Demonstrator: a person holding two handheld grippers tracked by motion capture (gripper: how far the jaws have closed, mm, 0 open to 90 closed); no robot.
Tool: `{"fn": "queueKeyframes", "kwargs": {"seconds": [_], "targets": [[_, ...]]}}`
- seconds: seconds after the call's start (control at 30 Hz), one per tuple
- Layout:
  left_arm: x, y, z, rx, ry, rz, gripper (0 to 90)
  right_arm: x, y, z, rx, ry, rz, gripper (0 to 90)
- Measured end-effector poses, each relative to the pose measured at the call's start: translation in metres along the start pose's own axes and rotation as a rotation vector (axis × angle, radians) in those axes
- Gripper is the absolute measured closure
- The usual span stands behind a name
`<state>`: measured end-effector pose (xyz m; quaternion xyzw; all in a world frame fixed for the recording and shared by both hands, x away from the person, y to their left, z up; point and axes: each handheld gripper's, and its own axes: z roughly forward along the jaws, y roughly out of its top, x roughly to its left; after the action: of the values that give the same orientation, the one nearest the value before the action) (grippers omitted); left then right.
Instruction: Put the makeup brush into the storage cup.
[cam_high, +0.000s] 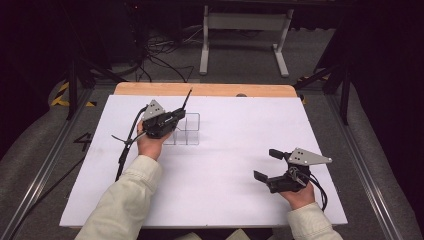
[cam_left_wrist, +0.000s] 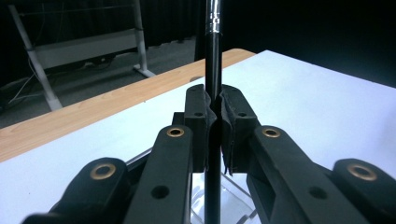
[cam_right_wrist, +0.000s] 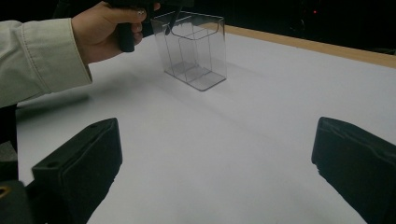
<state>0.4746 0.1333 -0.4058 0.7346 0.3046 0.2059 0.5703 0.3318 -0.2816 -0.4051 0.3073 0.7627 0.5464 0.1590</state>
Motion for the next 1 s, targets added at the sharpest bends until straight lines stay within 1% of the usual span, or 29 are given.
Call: {"fn": "queueKeyframes", "kwargs": {"seconds": [0.03, 0.1, 0.23, 0.27, 0.3, 0.33, 0.37, 0.4, 0.43, 0.47, 0.53, 0.6, 0.67, 0.7, 0.77, 0.83, 0.9, 1.0], "targets": [[0.0, -0.001, 0.0, 0.003, -0.003, -0.005, 81.6, 0.0, 0.0, 0.0, 0.0, 0.0, -0.001, 2.4], [0.0, 0.0, -0.001, 0.006, 0.0, 0.007, 80.6, 0.0, 0.0, 0.0, 0.0, -0.001, 0.0, 2.4], [0.0, 0.0, -0.003, 0.007, -0.002, 0.016, 80.4, 0.0, 0.0, 0.0, 0.001, 0.001, 0.001, 2.4], [-0.001, 0.001, -0.004, 0.006, -0.005, 0.015, 78.4, 0.0, 0.0, 0.0, 0.002, 0.0, 0.0, 2.4], [-0.001, 0.001, -0.004, 0.006, -0.005, 0.015, 73.3, 0.0, 0.0, 0.0, 0.002, 0.0, 0.0, 2.4], [-0.001, 0.001, -0.005, 0.005, -0.013, 0.005, 73.3, 0.0, 0.0, 0.0, 0.001, 0.0, 0.0, 2.4], [-0.001, 0.002, -0.006, 0.005, -0.018, 0.009, 67.7, 0.0, 0.0, 0.0, 0.0, 0.002, 0.0, 2.4], [-0.002, 0.003, -0.008, 0.006, -0.024, 0.012, 66.1, 0.0, 0.0, 0.0, 0.0, 0.0, 0.0, 2.4], [-0.003, 0.005, -0.009, 0.006, -0.027, 0.013, 59.5, 0.0, 0.0, 0.0, 0.002, -0.002, -0.001, 2.4], [-0.003, 0.005, -0.011, 0.004, -0.033, 0.01, 59.5, 0.0, 0.0, 0.0, 0.002, -0.002, -0.001, 2.4], [-0.005, 0.009, -0.017, -0.001, -0.059, 0.011, 52.4, 0.0, 0.0, 0.0, 0.006, -0.007, -0.005, 2.4], [-0.006, 0.012, -0.023, -0.004, -0.078, -0.007, 39.6, -0.001, 0.0, 0.0, 0.002, -0.01, -0.006, 2.4], [-0.007, 0.015, -0.03, -0.004, -0.094, -0.008, 34.2, -0.001, 0.001, 0.0, -0.002, -0.015, -0.004, 2.3], [-0.007, 0.016, -0.033, -0.003, -0.099, -0.012, 30.0, -0.002, 0.001, 0.0, -0.004, -0.018, -0.005, 2.2], [-0.008, 0.019, -0.041, 0.004, -0.117, -0.036, 22.3, -0.003, 0.002, -0.001, -0.005, -0.022, -0.007, 1.9], [-0.009, 0.019, -0.049, -0.002, -0.123, -0.047, 15.7, -0.004, 0.003, -0.001, -0.008, -0.027, -0.01, 1.7], [-0.011, 0.019, -0.057, -0.013, -0.131, -0.046, 12.0, -0.005, 0.004, -0.001, -0.017, -0.028, -0.01, 1.7], [-0.014, 0.017, -0.067, -0.007, -0.133, -0.036, 9.4, -0.007, 0.008, -0.002, -0.025, -0.027, -0.014, 1.7]]}}
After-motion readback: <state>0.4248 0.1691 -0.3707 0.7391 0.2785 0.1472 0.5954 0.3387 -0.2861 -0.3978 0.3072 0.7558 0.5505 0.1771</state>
